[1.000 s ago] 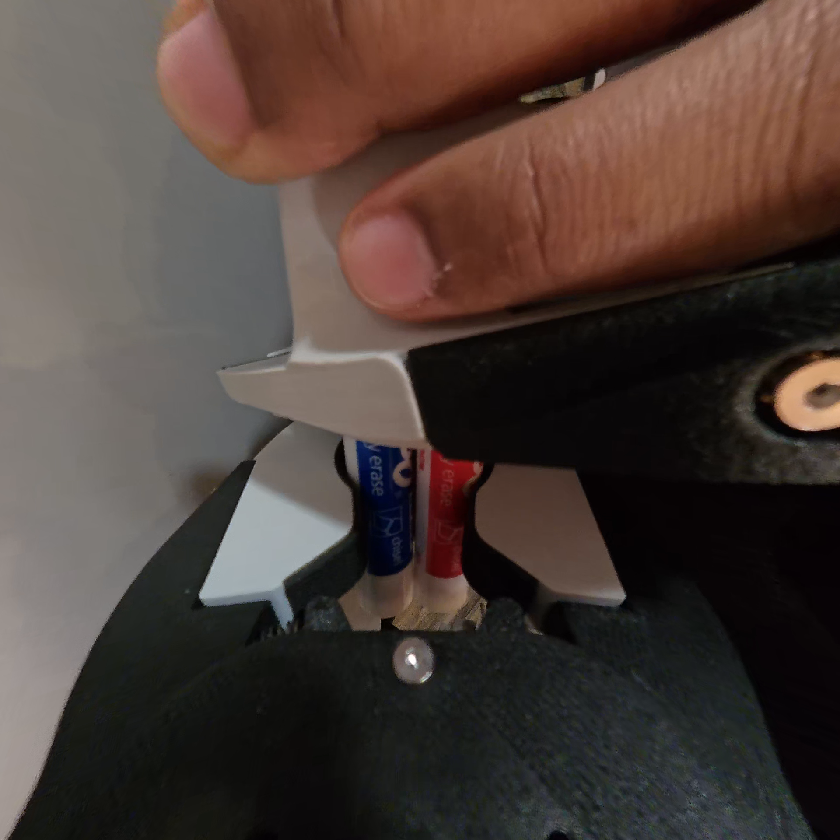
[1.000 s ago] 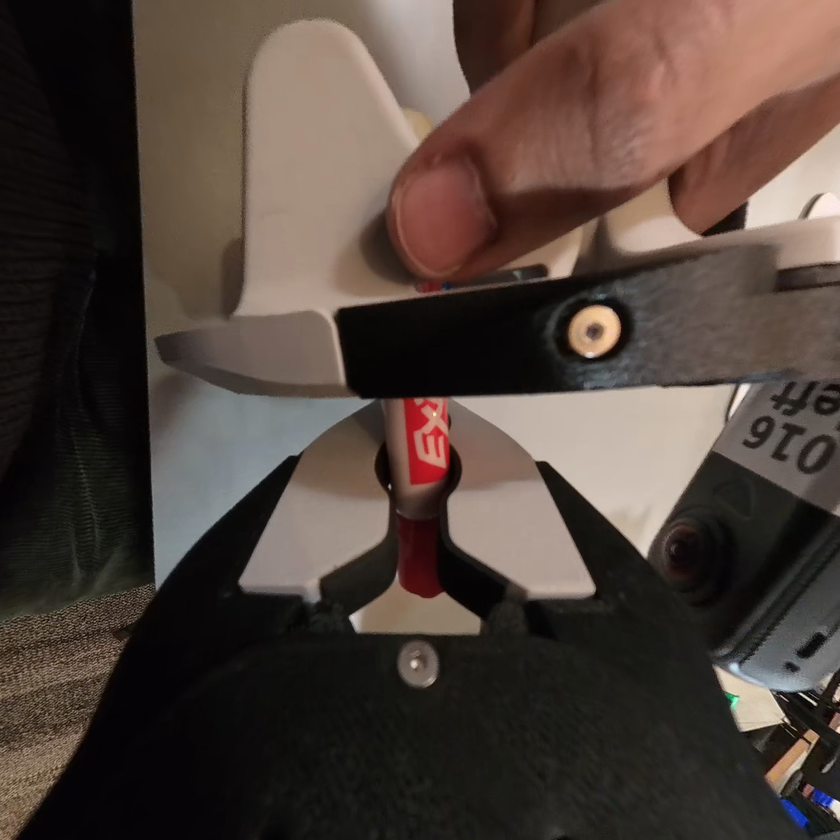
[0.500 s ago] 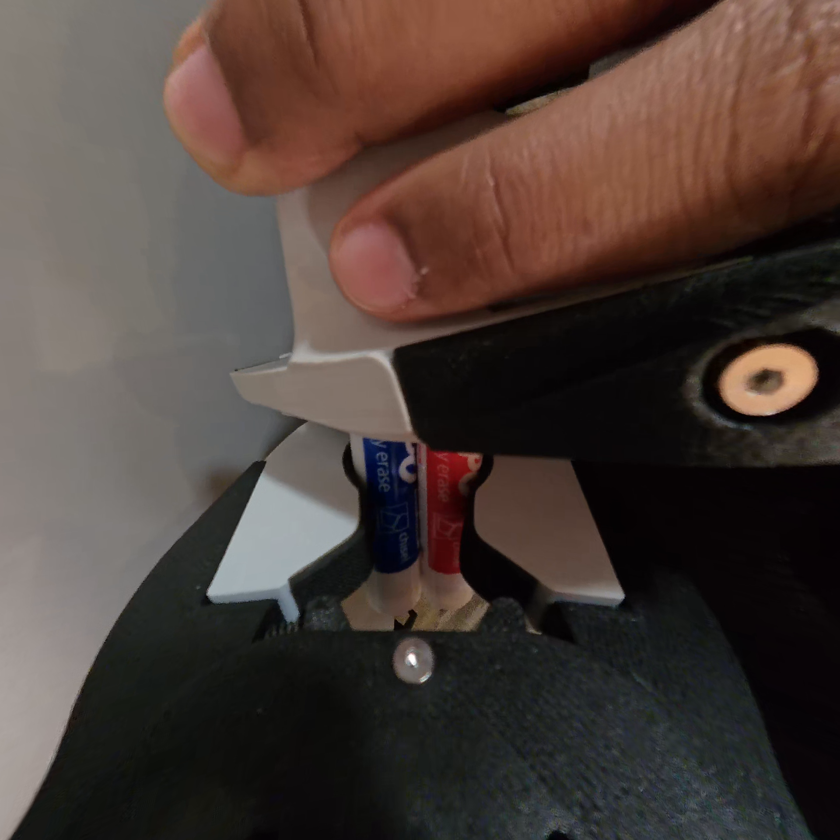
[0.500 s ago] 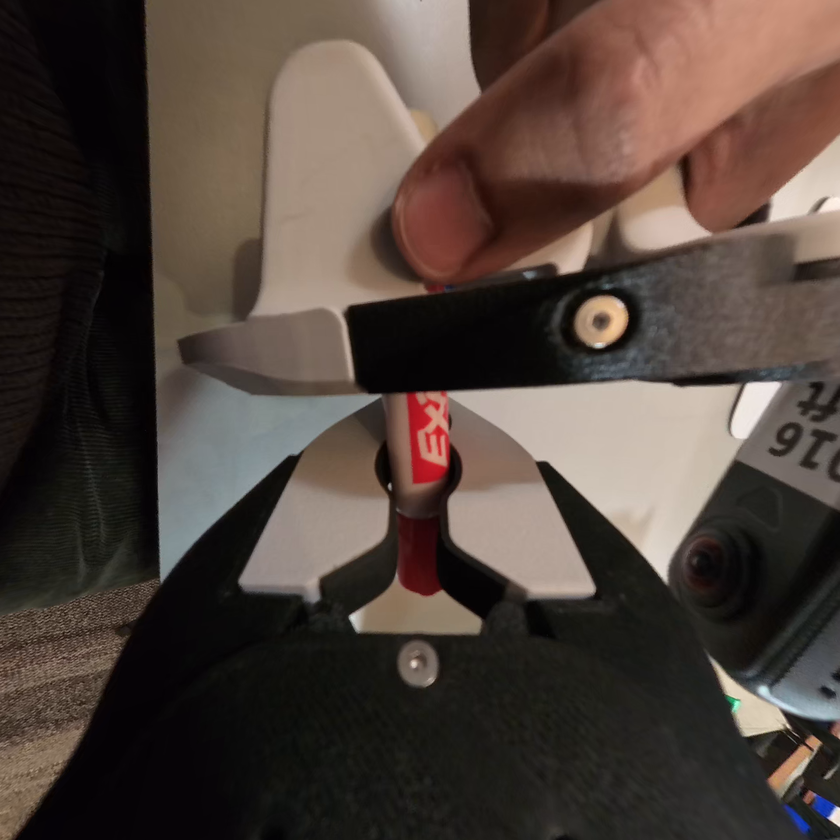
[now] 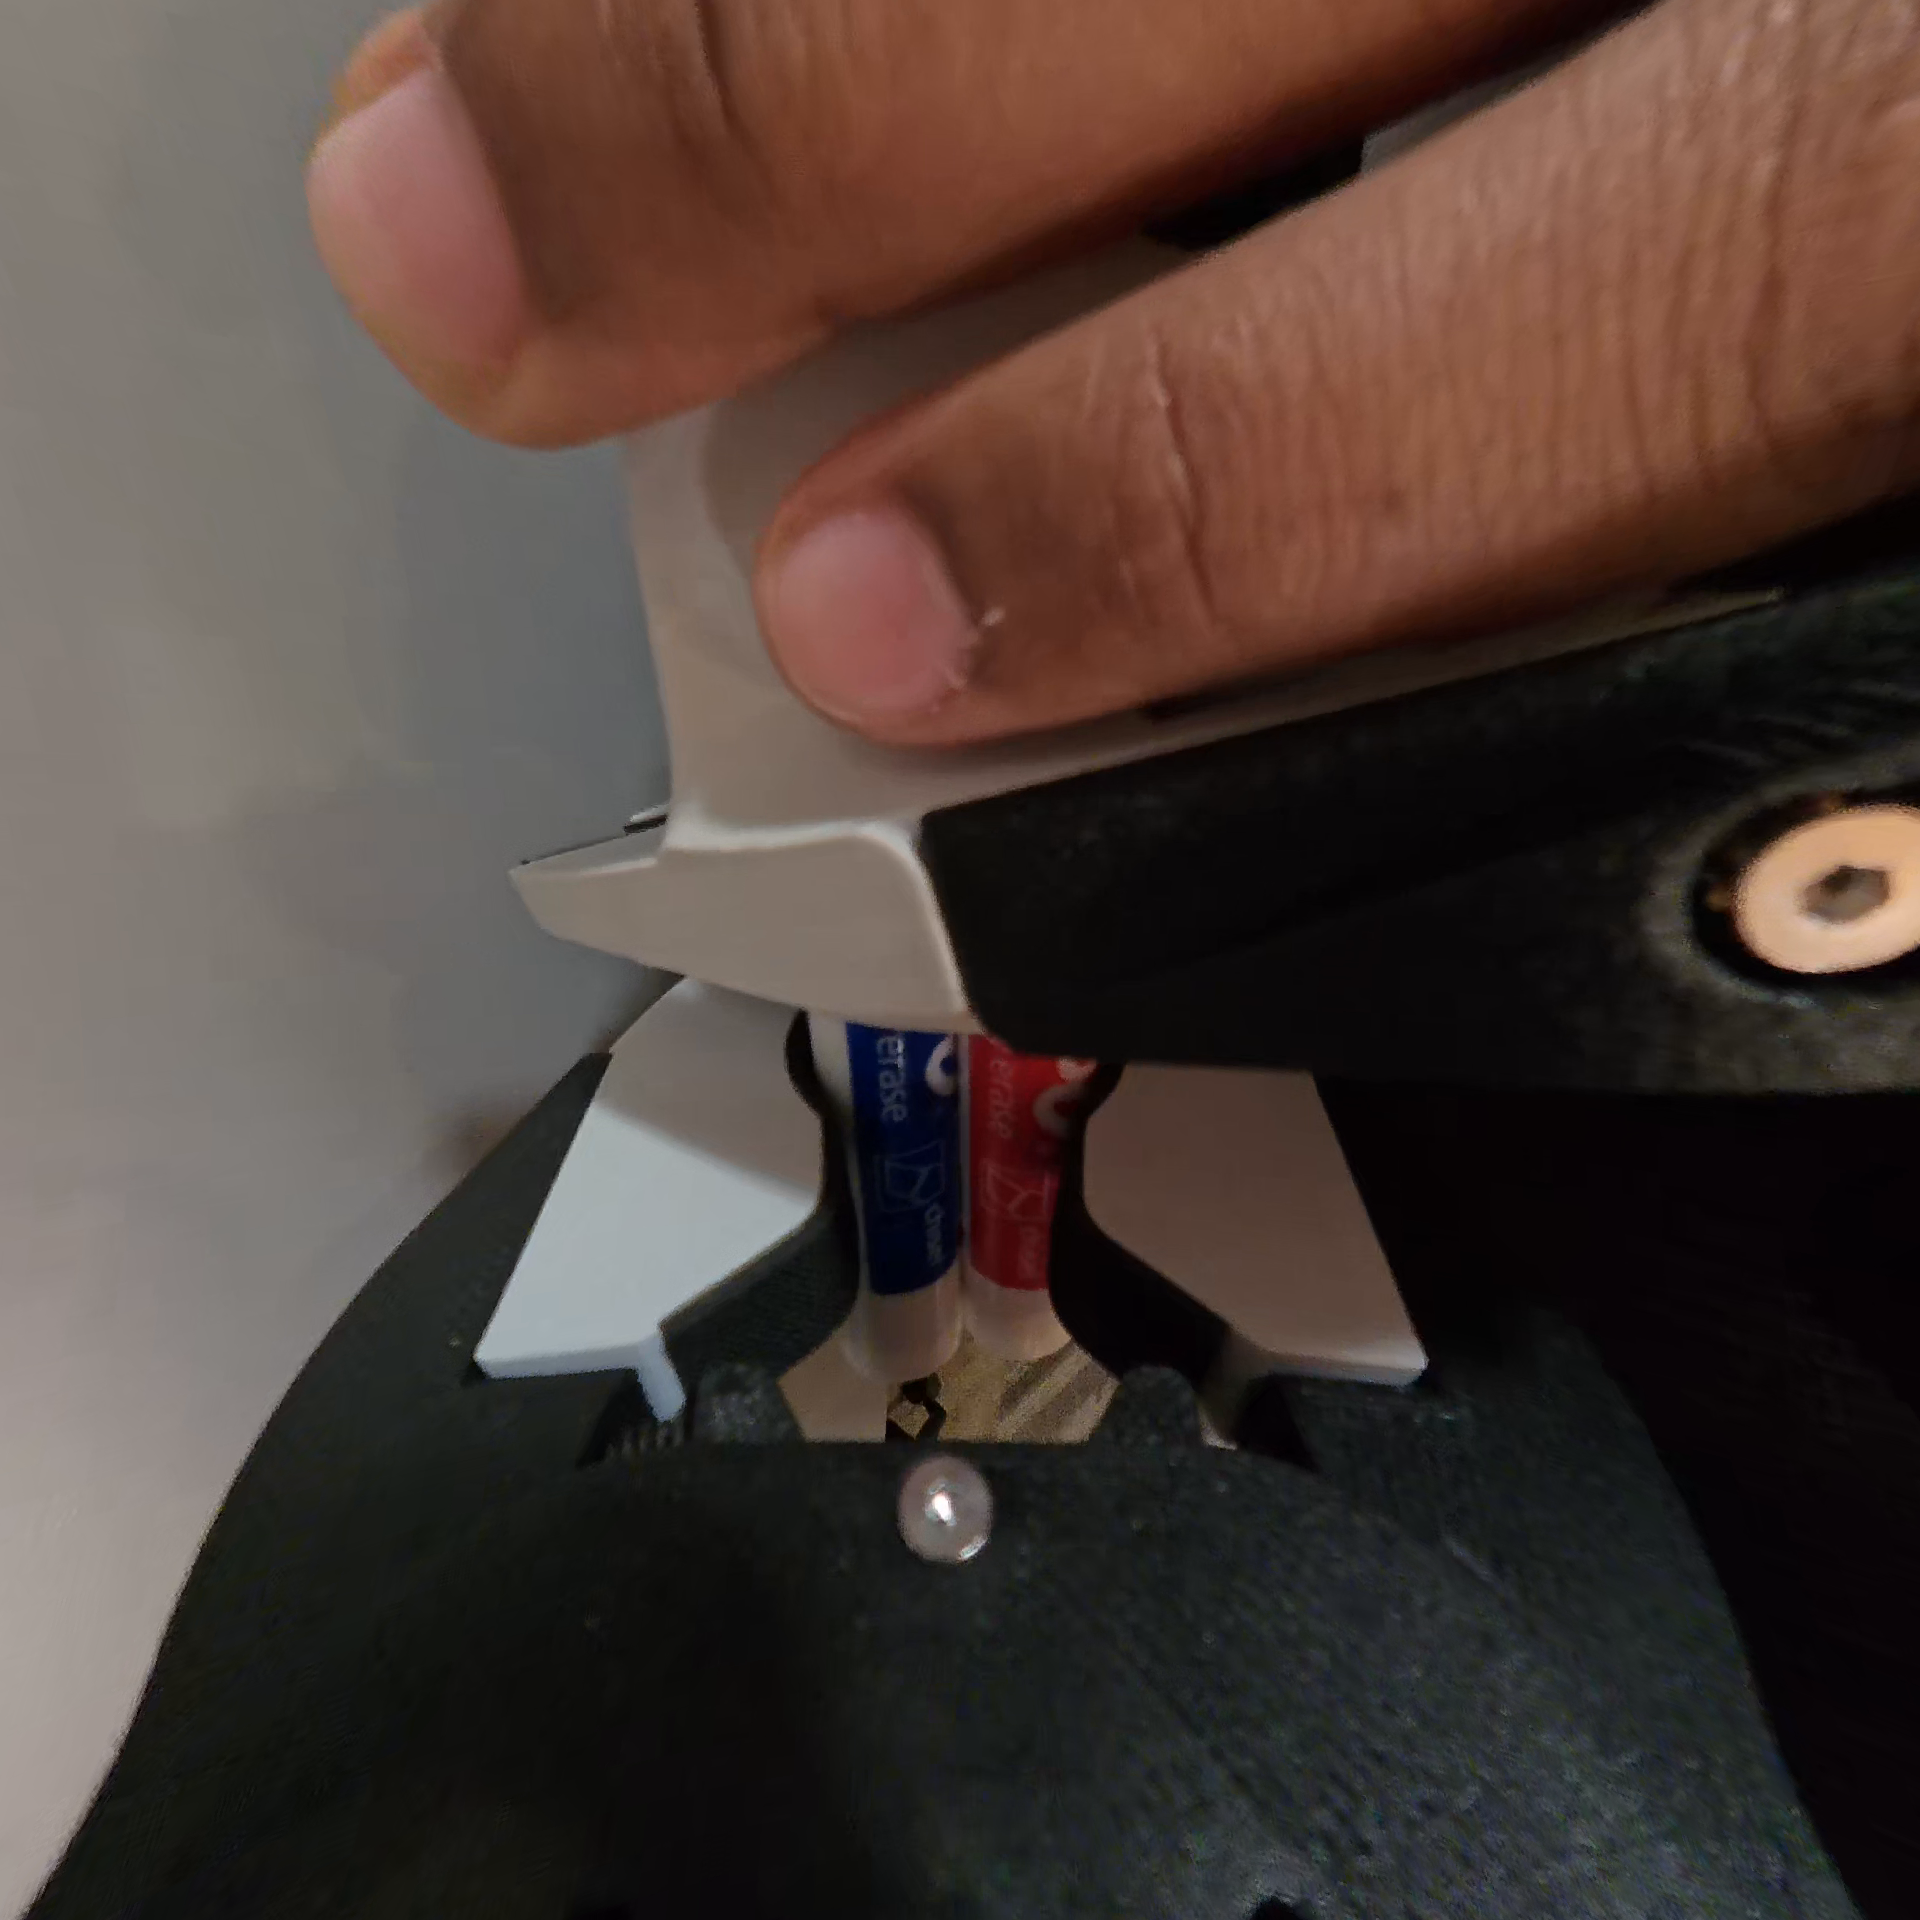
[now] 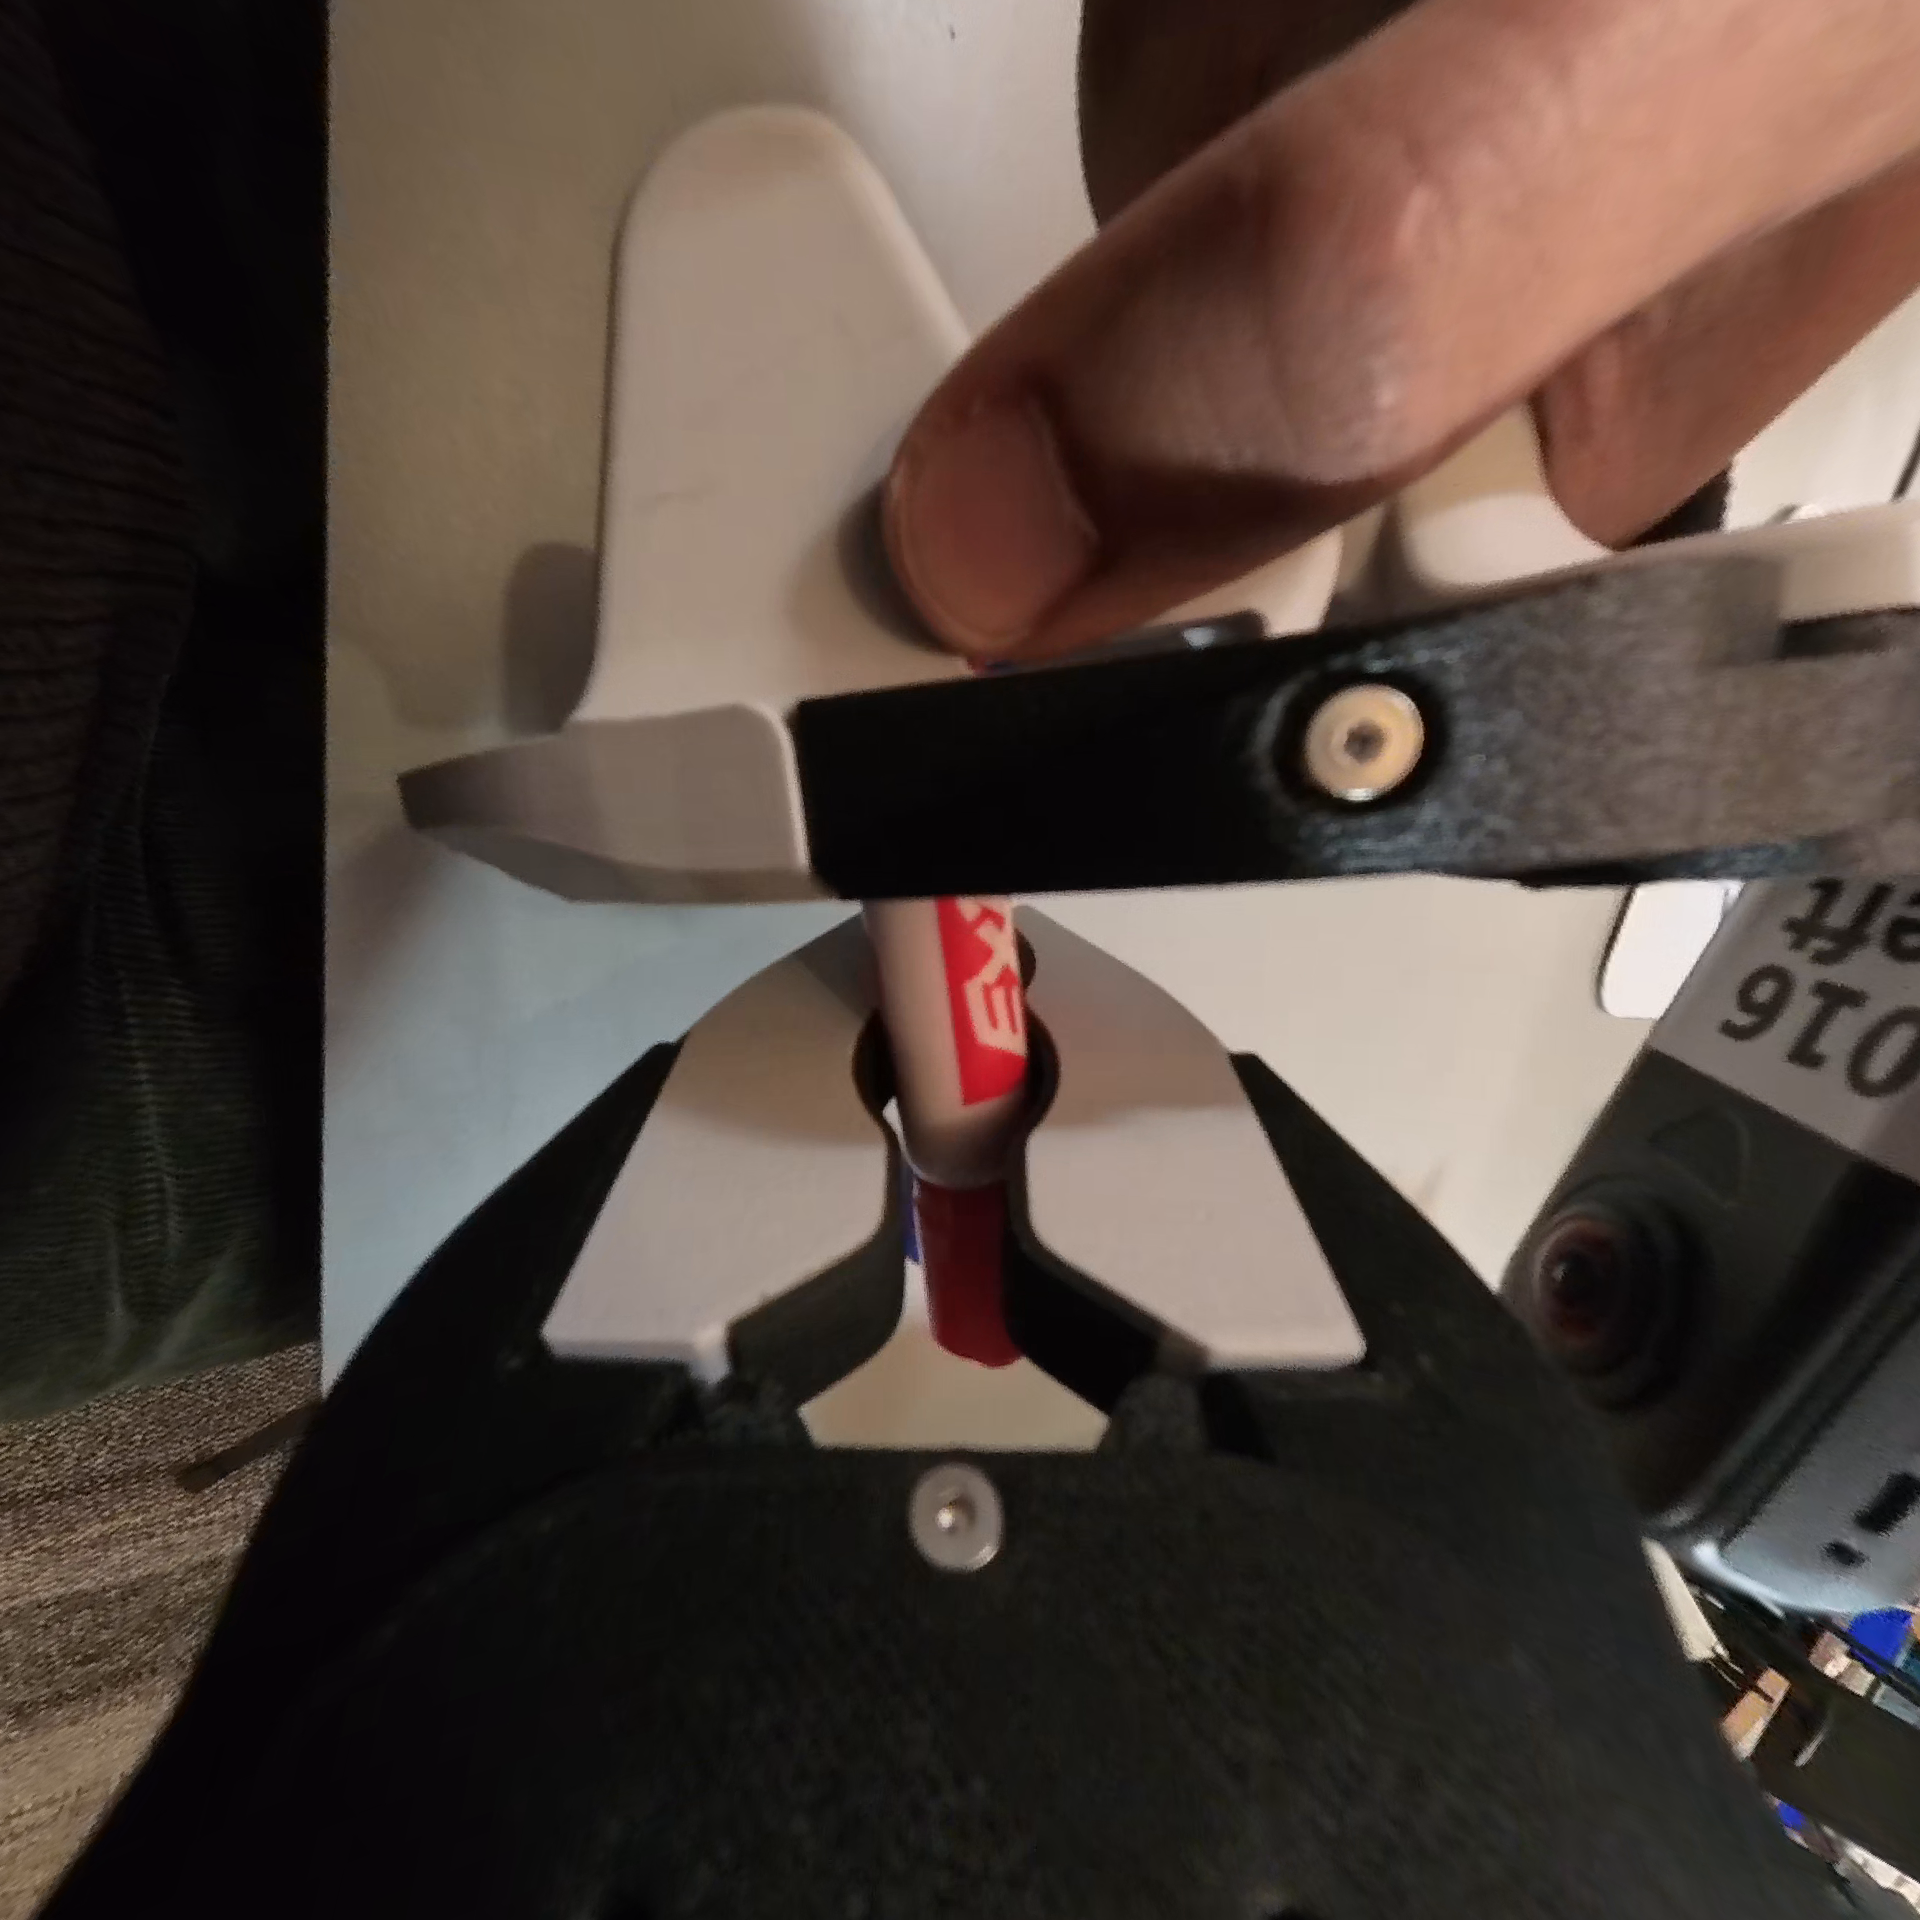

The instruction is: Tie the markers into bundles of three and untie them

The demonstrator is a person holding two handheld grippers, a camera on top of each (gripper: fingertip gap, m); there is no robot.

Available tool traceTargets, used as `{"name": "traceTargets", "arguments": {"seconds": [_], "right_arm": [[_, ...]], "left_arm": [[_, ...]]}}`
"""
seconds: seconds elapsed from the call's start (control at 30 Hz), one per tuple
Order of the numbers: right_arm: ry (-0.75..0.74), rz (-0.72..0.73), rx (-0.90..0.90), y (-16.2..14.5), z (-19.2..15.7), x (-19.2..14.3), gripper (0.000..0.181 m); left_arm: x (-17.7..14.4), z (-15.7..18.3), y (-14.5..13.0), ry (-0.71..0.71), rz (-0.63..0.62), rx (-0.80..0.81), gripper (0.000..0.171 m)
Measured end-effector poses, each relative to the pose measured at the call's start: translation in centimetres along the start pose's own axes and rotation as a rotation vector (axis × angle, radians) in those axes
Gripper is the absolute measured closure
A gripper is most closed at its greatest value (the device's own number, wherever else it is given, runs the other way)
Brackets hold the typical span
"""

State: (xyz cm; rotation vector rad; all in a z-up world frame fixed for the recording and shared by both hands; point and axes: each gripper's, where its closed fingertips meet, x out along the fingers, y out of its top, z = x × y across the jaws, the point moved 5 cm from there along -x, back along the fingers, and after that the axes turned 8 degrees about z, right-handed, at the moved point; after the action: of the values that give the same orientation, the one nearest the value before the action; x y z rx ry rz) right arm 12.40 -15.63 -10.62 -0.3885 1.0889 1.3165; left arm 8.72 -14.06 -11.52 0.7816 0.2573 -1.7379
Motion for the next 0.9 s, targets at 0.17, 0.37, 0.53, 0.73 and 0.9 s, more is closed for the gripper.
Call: {"name": "traceTargets", "arguments": {"seconds": [0.17, 0.37, 0.53, 0.73, 0.9], "right_arm": [[-0.015, 0.004, -0.007, 0.0, 0.2, 0.0, 0.164], [-0.012, 0.054, -0.042, 0.3, 0.1, -0.3, 0.166], [-0.032, 0.072, -0.079, 0.5, 0.2, -0.3, 0.166], [-0.065, 0.064, -0.104, 0.4, 0.5, -0.3, 0.166], [-0.075, 0.064, -0.105, 0.3, 0.7, -0.3, 0.166]], "left_arm": [[-0.1, 0.2, 0.0, -0.023, 0.014, -0.026, 0.129], [-0.2, 0.8, -0.1, -0.119, 0.053, -0.081, 0.129], [-0.2, 1.1, -0.2, -0.179, 0.064, -0.126, 0.129], [-0.1, 1.0, -0.1, -0.201, 0.093, -0.138, 0.129], [-0.2, 1.1, -0.1, -0.199, 0.094, -0.135, 0.129]]}}
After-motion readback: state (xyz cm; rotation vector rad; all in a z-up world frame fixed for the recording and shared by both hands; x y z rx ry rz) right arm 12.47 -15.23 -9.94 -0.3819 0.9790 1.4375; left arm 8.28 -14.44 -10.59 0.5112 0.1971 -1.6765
